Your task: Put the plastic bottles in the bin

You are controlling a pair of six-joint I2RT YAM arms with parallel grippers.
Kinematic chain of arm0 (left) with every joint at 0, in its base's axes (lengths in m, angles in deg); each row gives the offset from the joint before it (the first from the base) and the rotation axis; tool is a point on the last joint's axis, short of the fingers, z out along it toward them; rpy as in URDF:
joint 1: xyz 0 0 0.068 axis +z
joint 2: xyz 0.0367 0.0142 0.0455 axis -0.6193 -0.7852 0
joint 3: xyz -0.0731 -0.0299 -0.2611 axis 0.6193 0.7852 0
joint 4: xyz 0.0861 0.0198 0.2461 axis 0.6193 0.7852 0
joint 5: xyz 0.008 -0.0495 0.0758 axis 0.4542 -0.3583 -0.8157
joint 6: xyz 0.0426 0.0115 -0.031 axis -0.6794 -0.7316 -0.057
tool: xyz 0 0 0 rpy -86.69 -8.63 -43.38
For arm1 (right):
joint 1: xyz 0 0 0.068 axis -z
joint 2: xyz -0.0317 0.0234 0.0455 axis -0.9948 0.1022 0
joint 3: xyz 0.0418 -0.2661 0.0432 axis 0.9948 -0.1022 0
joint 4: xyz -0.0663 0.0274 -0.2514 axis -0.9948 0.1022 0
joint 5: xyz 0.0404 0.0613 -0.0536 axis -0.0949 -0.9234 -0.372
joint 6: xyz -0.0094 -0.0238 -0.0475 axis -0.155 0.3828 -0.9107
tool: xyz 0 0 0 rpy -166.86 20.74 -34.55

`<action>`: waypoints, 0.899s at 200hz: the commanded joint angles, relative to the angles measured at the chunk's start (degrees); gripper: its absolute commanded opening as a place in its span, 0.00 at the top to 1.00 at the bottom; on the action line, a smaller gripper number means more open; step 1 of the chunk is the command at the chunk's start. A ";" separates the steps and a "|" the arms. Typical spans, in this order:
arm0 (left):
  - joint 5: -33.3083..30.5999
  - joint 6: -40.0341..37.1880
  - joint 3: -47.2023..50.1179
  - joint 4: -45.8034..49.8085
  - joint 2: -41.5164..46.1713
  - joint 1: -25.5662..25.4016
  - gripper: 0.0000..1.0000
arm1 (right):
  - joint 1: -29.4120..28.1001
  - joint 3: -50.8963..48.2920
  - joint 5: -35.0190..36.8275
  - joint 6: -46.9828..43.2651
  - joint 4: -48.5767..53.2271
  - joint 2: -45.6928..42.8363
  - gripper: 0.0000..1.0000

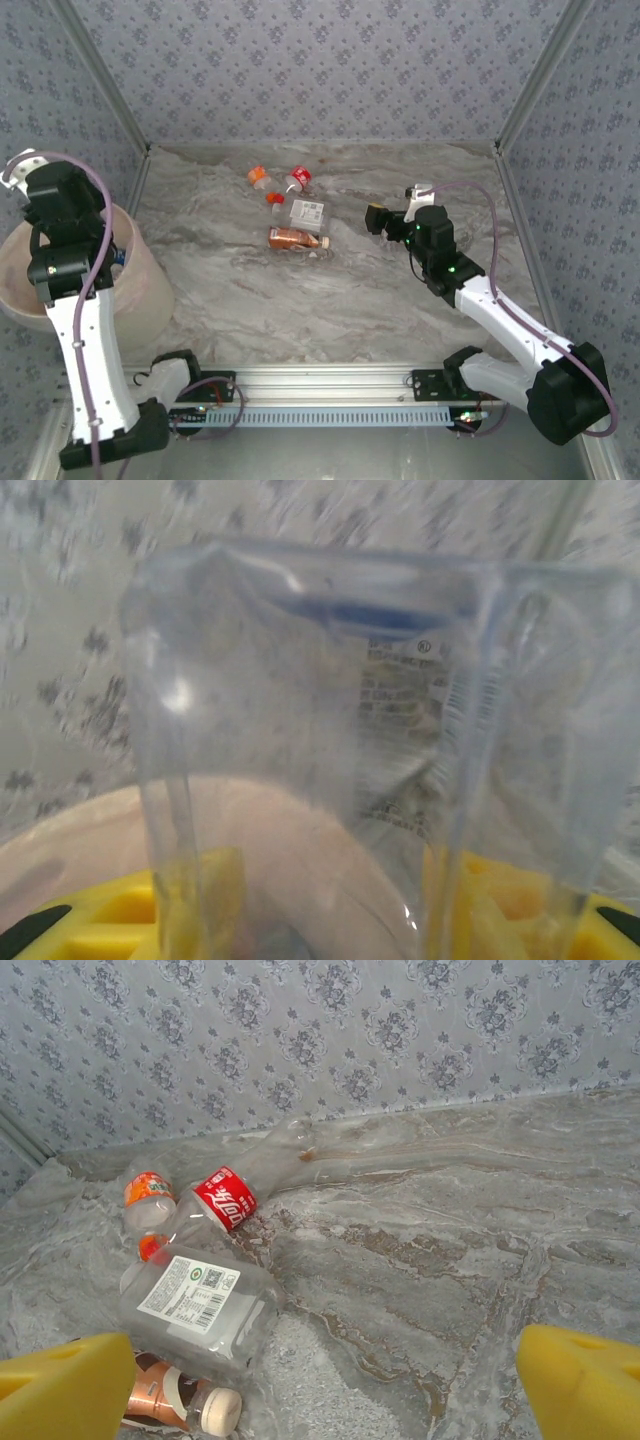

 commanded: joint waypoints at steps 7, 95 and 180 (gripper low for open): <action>12.21 4.43 4.18 3.03 -0.05 8.37 0.52 | -0.07 1.18 -0.58 1.02 -0.92 0.22 0.00; 20.61 8.41 7.58 3.63 -3.17 17.88 0.36 | -0.33 1.62 -0.67 1.34 -1.13 0.79 0.00; 26.31 9.03 3.45 5.14 -4.74 17.87 0.09 | -0.44 2.27 -0.79 1.34 -1.27 1.87 0.00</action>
